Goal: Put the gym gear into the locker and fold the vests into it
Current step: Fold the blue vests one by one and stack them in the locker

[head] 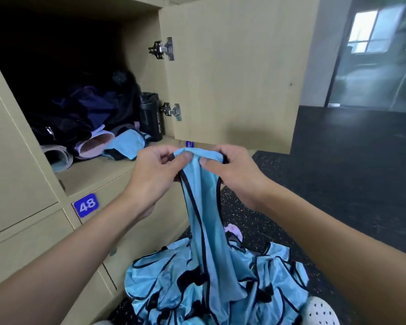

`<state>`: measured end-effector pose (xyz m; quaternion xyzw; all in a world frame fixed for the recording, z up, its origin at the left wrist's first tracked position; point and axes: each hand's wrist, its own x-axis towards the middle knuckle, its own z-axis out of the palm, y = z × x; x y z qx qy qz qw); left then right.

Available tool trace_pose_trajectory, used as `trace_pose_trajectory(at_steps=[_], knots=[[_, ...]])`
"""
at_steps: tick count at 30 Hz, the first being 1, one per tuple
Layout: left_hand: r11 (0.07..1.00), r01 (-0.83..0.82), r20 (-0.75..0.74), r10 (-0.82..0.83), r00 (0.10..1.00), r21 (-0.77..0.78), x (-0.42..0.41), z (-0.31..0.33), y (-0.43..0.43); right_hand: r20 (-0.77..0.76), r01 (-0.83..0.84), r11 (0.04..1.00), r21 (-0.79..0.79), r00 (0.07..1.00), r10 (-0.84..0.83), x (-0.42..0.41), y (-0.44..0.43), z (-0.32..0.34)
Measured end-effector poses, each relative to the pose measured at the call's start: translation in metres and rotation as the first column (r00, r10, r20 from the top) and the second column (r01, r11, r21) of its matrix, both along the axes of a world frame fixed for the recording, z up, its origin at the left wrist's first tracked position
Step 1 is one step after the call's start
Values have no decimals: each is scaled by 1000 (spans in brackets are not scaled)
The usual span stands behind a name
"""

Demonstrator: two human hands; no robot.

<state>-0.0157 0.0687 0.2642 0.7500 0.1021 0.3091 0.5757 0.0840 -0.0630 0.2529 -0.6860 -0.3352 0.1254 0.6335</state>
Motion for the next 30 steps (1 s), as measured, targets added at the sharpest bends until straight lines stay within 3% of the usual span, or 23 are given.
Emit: trace_pose_trajectory(at_steps=[6, 9, 15, 19, 23, 27, 30], knots=[[996, 78, -2, -78, 997, 36, 27, 2, -7, 73, 85, 996, -14, 994, -84, 14, -15, 2], [983, 121, -53, -115, 992, 134, 40, 1, -14, 94, 104, 994, -42, 991, -99, 23, -19, 1], [988, 4, 82, -17, 996, 155, 64, 11, -9, -2, -34, 998, -56, 999, 34, 35, -13, -4], [981, -70, 123, 49, 991, 178, 73, 12, 3, 60, 39, 984, -173, 998, -29, 44, -5, -14], [987, -117, 88, 107, 990, 112, 77, 4, 9, 35, 49, 993, -107, 998, -45, 47, -5, -7], [986, -142, 36, 146, 989, -87, 77, 11, 6, 60, -44, 978, -205, 997, 58, 48, -6, -13], [995, -97, -128, 96, 987, -3, 69, 15, 1, 81, -39, 979, -198, 995, 56, 47, -5, -11]])
